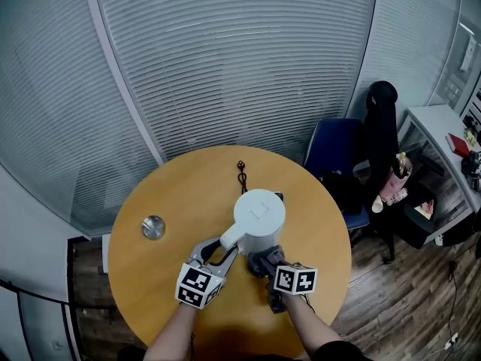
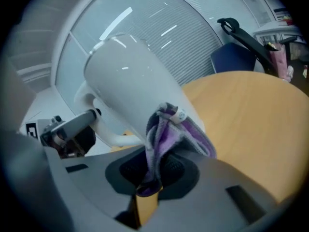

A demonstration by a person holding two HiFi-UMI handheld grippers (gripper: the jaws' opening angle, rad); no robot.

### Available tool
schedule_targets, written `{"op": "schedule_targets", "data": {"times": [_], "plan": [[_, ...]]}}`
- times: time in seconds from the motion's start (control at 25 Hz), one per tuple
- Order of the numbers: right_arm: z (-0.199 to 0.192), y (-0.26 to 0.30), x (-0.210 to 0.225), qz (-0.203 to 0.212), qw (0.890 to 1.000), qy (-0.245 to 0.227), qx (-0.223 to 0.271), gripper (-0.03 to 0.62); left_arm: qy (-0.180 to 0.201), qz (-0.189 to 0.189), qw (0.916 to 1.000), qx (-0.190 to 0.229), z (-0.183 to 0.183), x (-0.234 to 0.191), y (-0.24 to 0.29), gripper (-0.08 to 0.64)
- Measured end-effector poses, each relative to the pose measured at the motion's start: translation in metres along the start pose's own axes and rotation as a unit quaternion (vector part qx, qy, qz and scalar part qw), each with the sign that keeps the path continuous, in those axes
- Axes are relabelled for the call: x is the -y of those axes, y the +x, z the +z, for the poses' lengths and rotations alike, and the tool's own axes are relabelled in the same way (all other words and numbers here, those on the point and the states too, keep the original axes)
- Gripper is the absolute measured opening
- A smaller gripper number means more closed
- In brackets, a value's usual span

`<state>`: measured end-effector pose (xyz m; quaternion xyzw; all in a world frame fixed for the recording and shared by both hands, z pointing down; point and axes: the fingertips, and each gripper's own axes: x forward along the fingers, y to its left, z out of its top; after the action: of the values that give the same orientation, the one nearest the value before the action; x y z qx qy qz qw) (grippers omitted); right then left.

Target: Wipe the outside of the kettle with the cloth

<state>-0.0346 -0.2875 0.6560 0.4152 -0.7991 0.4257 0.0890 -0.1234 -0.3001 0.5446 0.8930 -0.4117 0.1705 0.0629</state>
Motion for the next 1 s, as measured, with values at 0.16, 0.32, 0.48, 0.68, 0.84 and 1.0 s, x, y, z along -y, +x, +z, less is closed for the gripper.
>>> {"op": "schedule_targets", "data": {"times": [0.16, 0.32, 0.48, 0.68, 0.84, 1.0], "plan": [[-0.017, 0.005, 0.025, -0.030, 0.999, 0.019, -0.020, 0.043, 0.000, 0.001, 1.0000, -0.001, 0.000, 0.001, 0.000, 0.158], [-0.006, -0.016, 0.020, -0.036, 0.999, -0.004, -0.004, 0.041, -0.005, 0.007, 1.0000, 0.003, 0.000, -0.002, 0.001, 0.158], [0.024, -0.064, 0.023, -0.070, 0.994, -0.001, 0.079, 0.041, -0.011, 0.012, 0.9998, 0.007, -0.001, -0.001, 0.000, 0.158], [0.101, -0.128, 0.011, -0.084, 0.968, -0.004, 0.236, 0.041, -0.018, 0.017, 0.9997, 0.006, -0.001, 0.003, 0.001, 0.158], [0.142, -0.148, -0.018, -0.054, 0.947, -0.011, 0.316, 0.041, -0.020, 0.018, 0.9996, 0.004, -0.002, 0.004, 0.000, 0.158], [0.139, -0.125, -0.037, -0.027, 0.953, -0.020, 0.300, 0.041, -0.023, 0.016, 0.9996, 0.003, -0.002, 0.007, 0.001, 0.158]]}}
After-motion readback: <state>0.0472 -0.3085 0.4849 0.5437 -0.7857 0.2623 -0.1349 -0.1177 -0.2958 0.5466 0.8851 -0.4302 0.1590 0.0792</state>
